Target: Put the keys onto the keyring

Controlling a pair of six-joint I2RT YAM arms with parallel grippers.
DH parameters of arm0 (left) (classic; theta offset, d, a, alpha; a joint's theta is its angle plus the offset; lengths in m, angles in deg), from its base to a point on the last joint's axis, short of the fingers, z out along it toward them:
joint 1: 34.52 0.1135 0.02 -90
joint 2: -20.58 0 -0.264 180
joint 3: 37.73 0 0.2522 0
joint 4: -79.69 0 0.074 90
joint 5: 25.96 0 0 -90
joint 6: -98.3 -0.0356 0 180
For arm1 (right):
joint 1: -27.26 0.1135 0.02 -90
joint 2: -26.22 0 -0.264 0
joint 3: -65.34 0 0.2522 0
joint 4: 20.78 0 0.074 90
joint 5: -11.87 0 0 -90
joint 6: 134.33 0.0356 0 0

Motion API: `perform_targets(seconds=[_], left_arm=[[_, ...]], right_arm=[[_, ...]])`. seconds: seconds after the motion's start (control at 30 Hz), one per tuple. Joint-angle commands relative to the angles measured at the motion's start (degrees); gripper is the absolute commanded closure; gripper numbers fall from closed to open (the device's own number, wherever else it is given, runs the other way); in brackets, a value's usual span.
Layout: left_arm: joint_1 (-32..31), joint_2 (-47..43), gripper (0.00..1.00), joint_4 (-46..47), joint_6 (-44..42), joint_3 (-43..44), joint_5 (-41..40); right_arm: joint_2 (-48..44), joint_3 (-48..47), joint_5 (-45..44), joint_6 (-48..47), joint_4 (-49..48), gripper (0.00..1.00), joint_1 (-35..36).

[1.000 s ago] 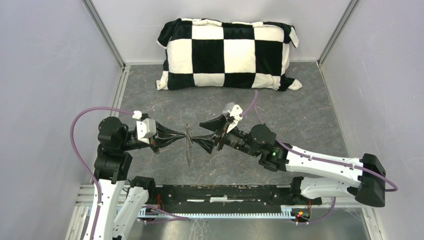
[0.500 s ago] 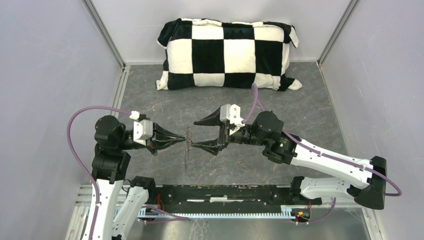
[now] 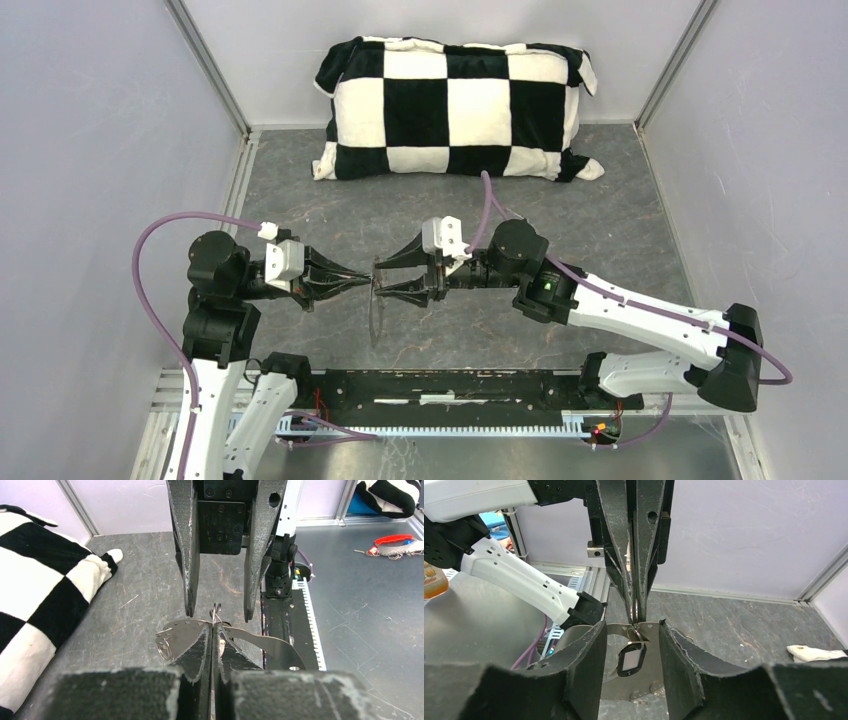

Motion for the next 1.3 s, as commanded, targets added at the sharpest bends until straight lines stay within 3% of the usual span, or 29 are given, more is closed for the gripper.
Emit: perform_targets(seconds=[0.0,0.17,0.23,0.33,0.43,0.6,0.67,0.87,0.97,1.13,1.27], left_arm=[[0.2,-0.1,0.98,1.3,2.2,1.9,0.9],[0.2,-0.2,0.98,0.5,1.6,1.7,0.6],[0.2,-0.2,0.98,0.1,1.2,1.7,0.6],[0.2,-0.3,0.98,-2.3,-1.2,1.9,0.5],[0.2,-0.3,0.95,-7.8,-6.5,2.2,-0.6],[0.2,-0.4,0.67,-16.1,-15.3,2.2,-3.1],[0.2,-0.4,0.61,-17.2,-16.4,2.2,-3.3],[0.2,0.4,0.58,-17.2,-18.0,3.2,-3.1],[0.1,0.6,0.58,-17.2,-18.5,3.5,-4.5],[0.2,0.8,0.54,-23.9,-27.9,4.4,-8.8],[0.2,0.9,0.48,-24.2,-28.5,3.9,-8.9]], right_arm=[[1.0,-3.1,1.7,0.1,-4.0,0.53,-0.2],[1.7,-3.2,1.7,0.7,-4.8,0.67,-0.2],[2.0,-3.3,1.6,0.6,-4.6,0.77,-0.2],[1.7,-3.6,0.6,-0.4,-3.1,1.0,-0.3],[1.6,-5.6,-2.4,-2.3,2.5,1.0,-0.4],[4.2,-14.3,-6.1,-7.6,21.0,1.0,-0.3],[6.1,-18.2,-6.5,-9.4,28.0,1.0,-0.4],[11.6,-28.2,-6.4,-12.6,42.5,1.0,-0.3],[13.0,-30.5,-5.8,-13.3,45.4,1.0,-0.2],[13.7,-31.7,-5.8,-13.5,46.9,1.0,-0.2],[15.3,-34.2,-5.4,-13.7,48.7,1.0,0.5]])
